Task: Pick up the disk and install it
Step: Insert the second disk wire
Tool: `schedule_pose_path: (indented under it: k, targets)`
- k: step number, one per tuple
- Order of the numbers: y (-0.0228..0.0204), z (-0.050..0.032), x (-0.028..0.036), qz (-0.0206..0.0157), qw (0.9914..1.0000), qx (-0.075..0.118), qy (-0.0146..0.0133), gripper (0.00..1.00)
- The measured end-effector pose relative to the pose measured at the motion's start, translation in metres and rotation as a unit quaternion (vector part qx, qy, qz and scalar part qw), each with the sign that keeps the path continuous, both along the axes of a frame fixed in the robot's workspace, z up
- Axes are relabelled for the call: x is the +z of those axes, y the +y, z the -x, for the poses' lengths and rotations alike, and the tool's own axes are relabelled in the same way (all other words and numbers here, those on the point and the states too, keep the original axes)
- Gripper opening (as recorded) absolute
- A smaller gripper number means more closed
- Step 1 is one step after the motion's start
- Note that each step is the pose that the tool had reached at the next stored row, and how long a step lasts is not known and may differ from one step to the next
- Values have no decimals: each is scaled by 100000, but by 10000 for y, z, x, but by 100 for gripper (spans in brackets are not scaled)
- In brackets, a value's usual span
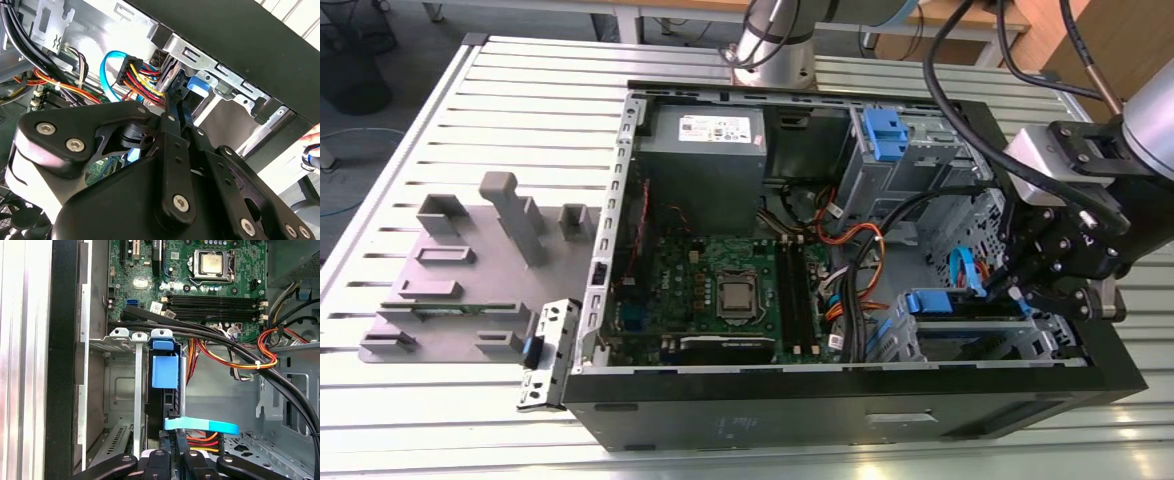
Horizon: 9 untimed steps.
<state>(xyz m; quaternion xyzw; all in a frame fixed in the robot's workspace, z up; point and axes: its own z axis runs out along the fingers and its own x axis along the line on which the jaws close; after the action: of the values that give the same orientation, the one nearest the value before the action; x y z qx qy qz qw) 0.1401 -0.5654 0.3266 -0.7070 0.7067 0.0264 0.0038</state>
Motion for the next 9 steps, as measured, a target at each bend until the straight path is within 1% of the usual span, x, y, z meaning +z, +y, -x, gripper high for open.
schedule_pose_path:
  k: [1, 3, 4, 6, 9]
  targets:
    - [1, 0, -7, -82, 100000, 1, 0, 17]
    - [0, 0, -8, -65, 100000, -2, -2, 17]
    - [0, 0, -3, -21, 100000, 1, -1, 24]
    - [0, 0, 7, 15, 100000, 0, -1, 24]
    - [0, 0, 71, 0, 100000, -3, -2, 24]
